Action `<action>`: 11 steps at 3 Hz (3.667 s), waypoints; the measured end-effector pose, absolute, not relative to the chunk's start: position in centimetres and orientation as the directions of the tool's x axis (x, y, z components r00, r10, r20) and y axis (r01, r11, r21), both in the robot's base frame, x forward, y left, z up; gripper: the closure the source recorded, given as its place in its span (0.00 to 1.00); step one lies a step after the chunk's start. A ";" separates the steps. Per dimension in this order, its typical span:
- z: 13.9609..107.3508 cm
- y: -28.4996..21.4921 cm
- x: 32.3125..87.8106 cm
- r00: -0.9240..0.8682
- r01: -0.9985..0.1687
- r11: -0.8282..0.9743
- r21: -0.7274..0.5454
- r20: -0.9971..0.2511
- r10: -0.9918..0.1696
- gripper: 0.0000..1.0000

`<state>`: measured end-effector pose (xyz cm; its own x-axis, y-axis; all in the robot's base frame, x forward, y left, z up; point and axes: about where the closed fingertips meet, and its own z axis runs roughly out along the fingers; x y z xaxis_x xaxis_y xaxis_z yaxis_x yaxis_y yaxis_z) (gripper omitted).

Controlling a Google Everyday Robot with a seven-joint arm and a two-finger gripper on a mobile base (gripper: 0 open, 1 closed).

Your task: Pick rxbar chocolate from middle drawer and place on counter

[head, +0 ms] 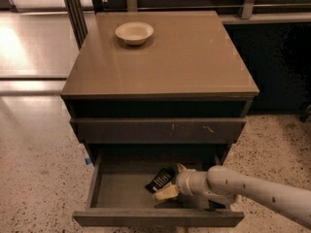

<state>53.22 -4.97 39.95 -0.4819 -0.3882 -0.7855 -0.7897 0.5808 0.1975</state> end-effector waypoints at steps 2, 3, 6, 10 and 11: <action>36.4 -2.7 53.6 -0.481 -0.770 0.616 0.169 -0.788 -0.384 0.00; 34.7 -1.9 54.0 -0.477 -0.764 0.630 0.140 -0.780 -0.405 0.00; 34.6 -1.9 54.1 -0.477 -0.762 0.634 0.136 -0.780 -0.406 0.64; 37.8 -3.7 56.2 -0.493 -0.760 0.635 0.142 -0.762 -0.420 1.00; 41.7 -6.1 56.5 -0.521 -0.783 0.596 0.181 -0.715 -0.467 1.00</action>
Offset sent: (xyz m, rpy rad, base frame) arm 0.0100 0.0302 -0.0540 -0.0250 -0.0274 -0.0653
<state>56.47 -6.06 41.75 -0.5208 -0.4669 -0.7146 -0.7826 0.5955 0.1812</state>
